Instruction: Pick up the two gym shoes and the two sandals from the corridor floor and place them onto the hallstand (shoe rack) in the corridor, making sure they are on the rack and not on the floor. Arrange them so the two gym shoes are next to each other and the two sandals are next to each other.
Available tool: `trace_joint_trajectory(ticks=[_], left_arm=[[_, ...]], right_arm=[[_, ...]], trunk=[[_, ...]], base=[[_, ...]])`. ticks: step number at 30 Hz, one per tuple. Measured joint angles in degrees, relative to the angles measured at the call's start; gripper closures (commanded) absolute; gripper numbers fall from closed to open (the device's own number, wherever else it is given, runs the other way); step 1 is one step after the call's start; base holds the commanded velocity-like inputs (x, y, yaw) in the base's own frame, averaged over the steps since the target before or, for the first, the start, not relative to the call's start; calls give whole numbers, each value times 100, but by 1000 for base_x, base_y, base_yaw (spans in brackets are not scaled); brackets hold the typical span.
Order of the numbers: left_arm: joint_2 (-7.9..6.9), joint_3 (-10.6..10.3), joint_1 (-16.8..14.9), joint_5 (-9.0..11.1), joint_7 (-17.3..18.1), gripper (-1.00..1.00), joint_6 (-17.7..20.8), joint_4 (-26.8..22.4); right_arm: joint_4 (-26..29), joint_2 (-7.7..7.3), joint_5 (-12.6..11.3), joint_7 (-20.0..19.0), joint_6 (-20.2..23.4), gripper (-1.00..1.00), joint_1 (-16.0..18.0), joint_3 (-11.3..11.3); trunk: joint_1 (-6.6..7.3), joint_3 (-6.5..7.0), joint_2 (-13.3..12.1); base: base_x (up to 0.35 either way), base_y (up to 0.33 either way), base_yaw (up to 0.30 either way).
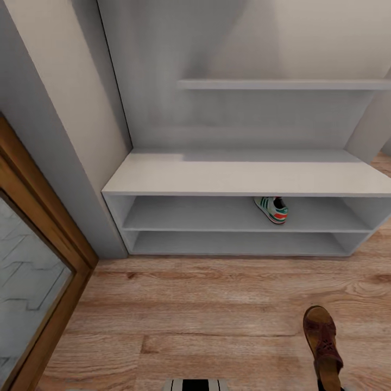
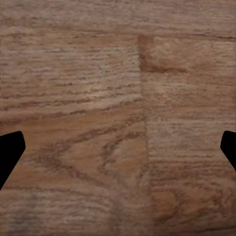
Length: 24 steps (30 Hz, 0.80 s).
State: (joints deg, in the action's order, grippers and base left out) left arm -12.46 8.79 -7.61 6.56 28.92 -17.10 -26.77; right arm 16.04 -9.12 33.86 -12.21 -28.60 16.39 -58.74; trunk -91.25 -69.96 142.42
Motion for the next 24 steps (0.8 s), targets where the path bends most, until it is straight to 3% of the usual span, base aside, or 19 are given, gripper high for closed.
trace_joint_trajectory(ticks=[4, 24], left_arm=[[-3, 8, 2, 2, -1, -100, -5, 3], [-2, 20, 1, 11, -10, -100, -6, 4]], right_arm=[[-3, 5, -3, -45, -138, 100, -130, -129], [-11, 36, 0, -34, -231, 100, -158, -121]], trunk=[[0, 0, 0], [0, -3, 0]], base=[[0, 0, 180], [0, 0, 256]])
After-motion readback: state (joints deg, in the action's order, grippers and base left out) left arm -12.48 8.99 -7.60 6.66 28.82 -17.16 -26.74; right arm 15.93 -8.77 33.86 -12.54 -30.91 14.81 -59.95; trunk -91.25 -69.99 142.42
